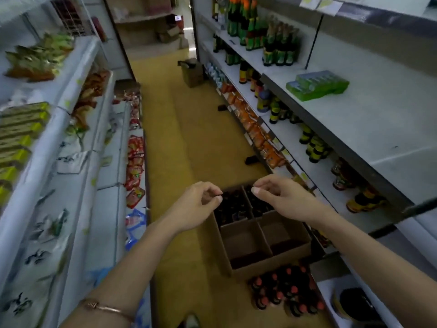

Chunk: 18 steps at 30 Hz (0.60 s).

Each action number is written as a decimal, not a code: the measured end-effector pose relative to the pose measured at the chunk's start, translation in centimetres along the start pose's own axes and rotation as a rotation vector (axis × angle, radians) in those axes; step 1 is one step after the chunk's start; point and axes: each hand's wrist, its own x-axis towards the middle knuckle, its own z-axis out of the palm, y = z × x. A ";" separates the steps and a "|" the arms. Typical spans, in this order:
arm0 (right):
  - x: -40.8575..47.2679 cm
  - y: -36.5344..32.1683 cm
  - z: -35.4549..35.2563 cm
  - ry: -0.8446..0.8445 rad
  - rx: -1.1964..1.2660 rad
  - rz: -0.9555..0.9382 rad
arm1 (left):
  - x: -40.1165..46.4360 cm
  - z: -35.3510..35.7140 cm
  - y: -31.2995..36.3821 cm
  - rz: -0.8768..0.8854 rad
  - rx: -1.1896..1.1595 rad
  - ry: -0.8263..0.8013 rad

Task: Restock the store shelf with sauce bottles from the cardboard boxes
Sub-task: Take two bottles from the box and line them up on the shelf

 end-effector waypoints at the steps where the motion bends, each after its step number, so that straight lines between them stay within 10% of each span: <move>1: 1.8 0.4 0.3 0.002 0.011 0.022 | 1.9 0.1 -1.2 -0.011 -0.019 -0.013; 18: 32.7 12.7 8.0 -0.001 0.119 0.431 | 33.6 5.8 -23.3 -0.148 -0.009 -0.340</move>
